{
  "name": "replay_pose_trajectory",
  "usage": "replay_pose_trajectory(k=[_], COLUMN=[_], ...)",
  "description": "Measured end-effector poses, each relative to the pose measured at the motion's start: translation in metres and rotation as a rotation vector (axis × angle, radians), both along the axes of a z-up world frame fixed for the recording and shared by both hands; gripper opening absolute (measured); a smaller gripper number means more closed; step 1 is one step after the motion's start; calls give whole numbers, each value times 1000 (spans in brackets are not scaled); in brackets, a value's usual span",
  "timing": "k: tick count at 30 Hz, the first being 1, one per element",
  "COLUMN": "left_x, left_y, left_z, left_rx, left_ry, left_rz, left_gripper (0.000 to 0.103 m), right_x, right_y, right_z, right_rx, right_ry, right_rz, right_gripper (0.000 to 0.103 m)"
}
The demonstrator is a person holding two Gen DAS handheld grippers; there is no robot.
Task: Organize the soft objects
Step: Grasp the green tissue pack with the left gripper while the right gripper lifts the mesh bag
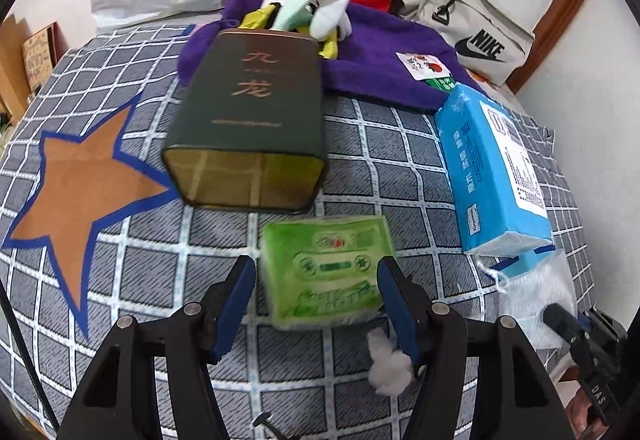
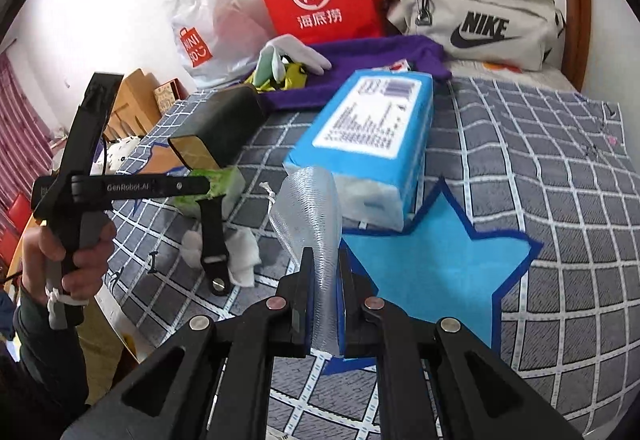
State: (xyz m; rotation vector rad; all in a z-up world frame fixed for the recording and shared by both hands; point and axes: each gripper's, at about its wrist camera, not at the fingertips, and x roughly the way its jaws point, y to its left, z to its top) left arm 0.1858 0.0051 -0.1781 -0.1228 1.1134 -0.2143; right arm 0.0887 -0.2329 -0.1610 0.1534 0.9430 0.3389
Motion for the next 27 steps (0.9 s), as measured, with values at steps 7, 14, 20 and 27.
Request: replay_pose_trajectory(k=[7, 14, 20, 27], left_x=[12, 16, 2, -15], left_y=[-21, -23, 5, 36], left_z=[-7, -15, -12, -10], left_rx=[63, 60, 67, 127], left_ry=[16, 22, 27, 24], left_rz=[-10, 17, 62, 91], left_gripper=[73, 77, 71, 71], right_x=[4, 6, 5, 5], right_y=[2, 8, 8, 11], right_z=[-11, -25, -34, -35], right_rx=[-20, -51, -92, -111], right_ry=[11, 45, 74, 73], right_rz=[2, 14, 11, 9], right_gripper=[9, 9, 10, 12])
